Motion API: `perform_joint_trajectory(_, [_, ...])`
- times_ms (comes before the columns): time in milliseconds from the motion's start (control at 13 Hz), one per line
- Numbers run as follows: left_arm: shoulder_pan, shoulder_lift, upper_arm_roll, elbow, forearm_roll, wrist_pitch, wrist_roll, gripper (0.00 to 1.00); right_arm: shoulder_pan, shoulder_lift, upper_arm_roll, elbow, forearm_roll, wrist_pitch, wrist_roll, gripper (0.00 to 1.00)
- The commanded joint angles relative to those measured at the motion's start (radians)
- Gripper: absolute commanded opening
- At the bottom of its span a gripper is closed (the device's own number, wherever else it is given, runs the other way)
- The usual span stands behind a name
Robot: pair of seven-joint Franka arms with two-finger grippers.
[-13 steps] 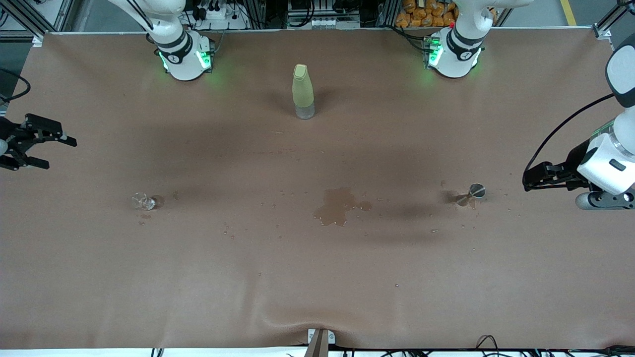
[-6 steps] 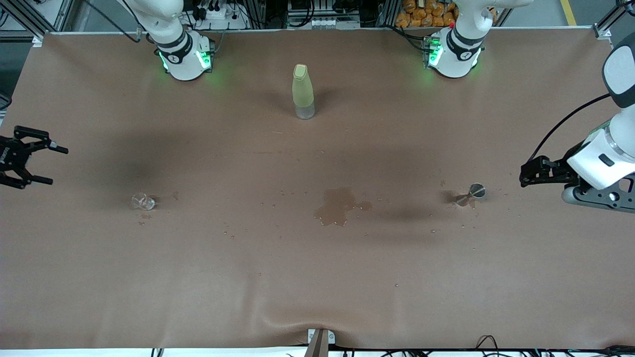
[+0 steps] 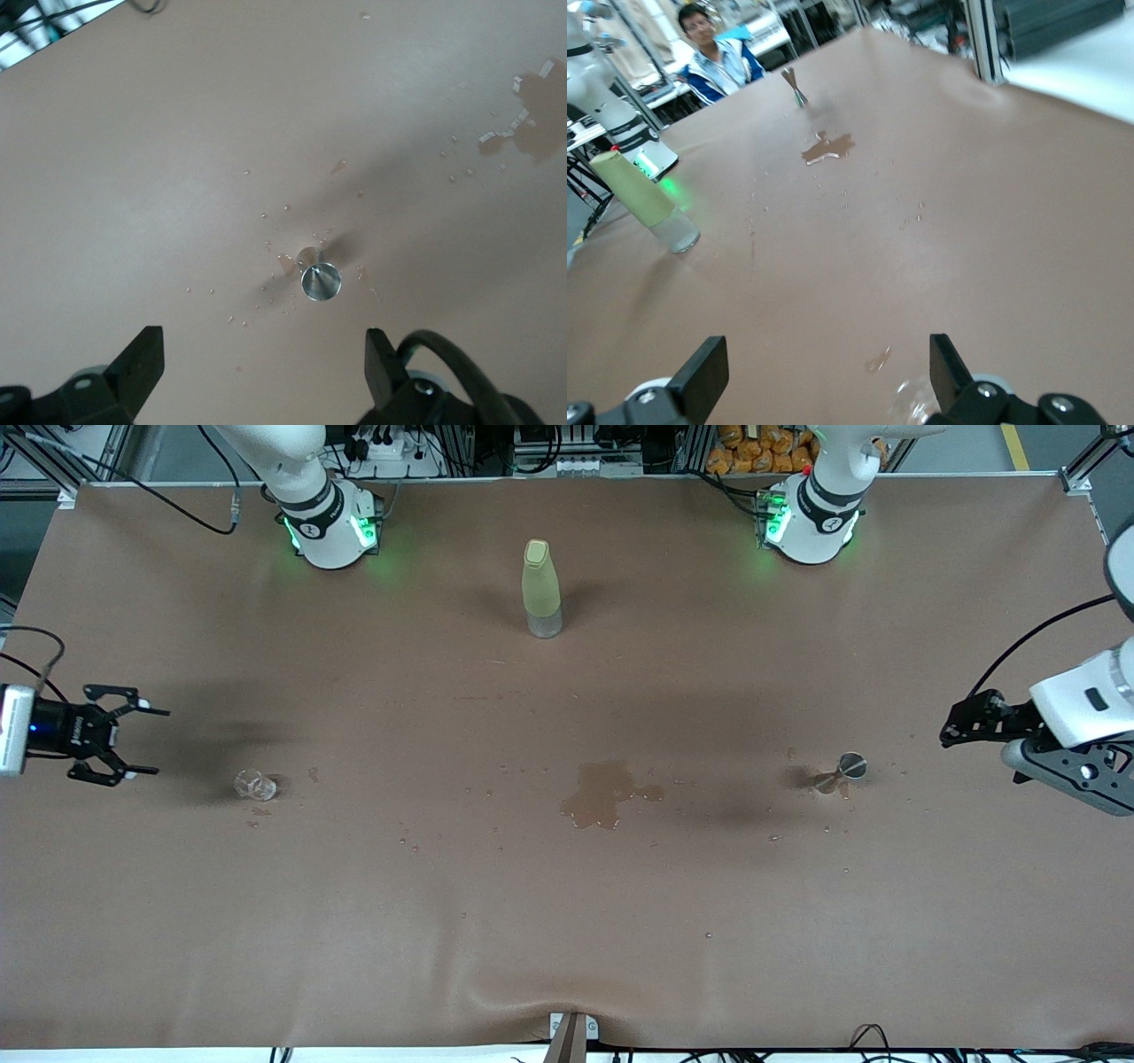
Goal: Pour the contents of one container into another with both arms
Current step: 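Move the right gripper to the glass cup while the left gripper approaches the jigger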
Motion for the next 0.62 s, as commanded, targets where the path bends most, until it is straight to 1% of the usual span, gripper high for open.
perform_joint_trajectory(0, [0.049,0.007,-0.005,-0.008,-0.075,-0.006,0.183,1.00,-0.023,0.145,0.013,0.062,0.079,-0.025,-0.171,1.00])
perform_joint_trajectory(154, [0.089,0.035,-0.005,-0.006,-0.167,-0.039,0.333,1.00,-0.040,0.200,0.014,0.085,0.090,-0.028,-0.248,1.00])
perform_joint_trajectory(231, [0.103,0.050,-0.005,-0.006,-0.201,-0.045,0.394,1.00,-0.052,0.226,0.016,0.094,0.104,-0.046,-0.253,1.00])
perform_joint_trajectory(309, [0.111,0.062,-0.005,-0.006,-0.224,-0.049,0.477,1.00,-0.055,0.254,0.016,0.096,0.138,-0.059,-0.265,1.00])
perform_joint_trajectory(386, [0.124,0.078,-0.005,-0.006,-0.251,-0.049,0.574,1.00,-0.066,0.292,0.016,0.109,0.159,-0.060,-0.293,1.00])
perform_joint_trajectory(540, [0.158,0.117,-0.005,-0.008,-0.320,-0.066,0.768,1.00,-0.069,0.395,0.019,0.177,0.190,-0.098,-0.360,1.00])
